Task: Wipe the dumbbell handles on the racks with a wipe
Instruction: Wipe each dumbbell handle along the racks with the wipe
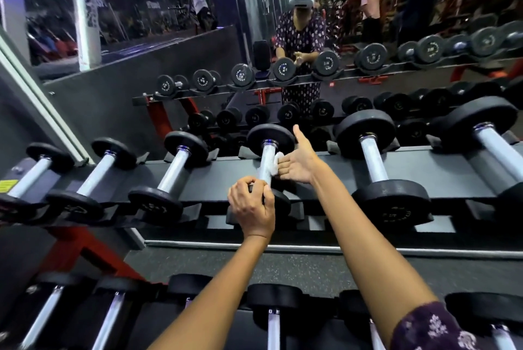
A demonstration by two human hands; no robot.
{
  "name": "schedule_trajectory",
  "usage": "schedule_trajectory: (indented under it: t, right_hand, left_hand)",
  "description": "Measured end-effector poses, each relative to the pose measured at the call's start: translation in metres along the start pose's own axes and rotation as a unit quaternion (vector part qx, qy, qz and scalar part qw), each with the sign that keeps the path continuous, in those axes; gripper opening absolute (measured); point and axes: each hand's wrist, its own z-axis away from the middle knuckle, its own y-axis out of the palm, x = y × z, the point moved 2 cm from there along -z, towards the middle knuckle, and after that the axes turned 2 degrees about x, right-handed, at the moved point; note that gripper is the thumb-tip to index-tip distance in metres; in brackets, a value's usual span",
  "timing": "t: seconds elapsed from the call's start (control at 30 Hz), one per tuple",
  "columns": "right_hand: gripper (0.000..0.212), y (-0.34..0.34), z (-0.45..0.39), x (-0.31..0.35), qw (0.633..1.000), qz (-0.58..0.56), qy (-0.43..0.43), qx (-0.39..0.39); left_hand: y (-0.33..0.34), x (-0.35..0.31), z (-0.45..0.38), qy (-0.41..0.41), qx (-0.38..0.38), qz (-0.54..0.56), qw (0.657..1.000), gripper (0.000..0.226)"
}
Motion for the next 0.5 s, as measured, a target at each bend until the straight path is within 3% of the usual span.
schedule_trajectory:
  t: [0.07,0.2,0.3,0.43,0.5]
  right_hand:
    - [0.096,0.007,0.001,-0.004,1.000,-0.027,0.001,0.005]
    - [0.069,0.011,0.015,-0.013,0.996,0.070,0.030,0.055]
    - [0.064,0.009,0.018,-0.014,0.999,0.034,0.021,0.031]
    - [0.060,0.018,0.023,-0.019,0.982,0.181,0.044,0.021]
    - [0.055,0.015,0.025,-0.016,0.984,0.161,0.053,0.045]
  left_hand:
    - [0.000,0.000,-0.001,0.002,-0.005,-0.001,1.000,0.035]
    - [-0.002,-0.001,0.000,0.005,-0.013,0.014,1.000,0.034]
    - [-0.002,-0.003,-0.003,0.010,-0.017,0.021,1.000,0.033]
    - [-0.002,-0.002,-0.001,-0.003,-0.004,0.020,1.000,0.034]
    - [-0.003,-0.003,-0.002,-0.006,0.000,0.021,1.000,0.034]
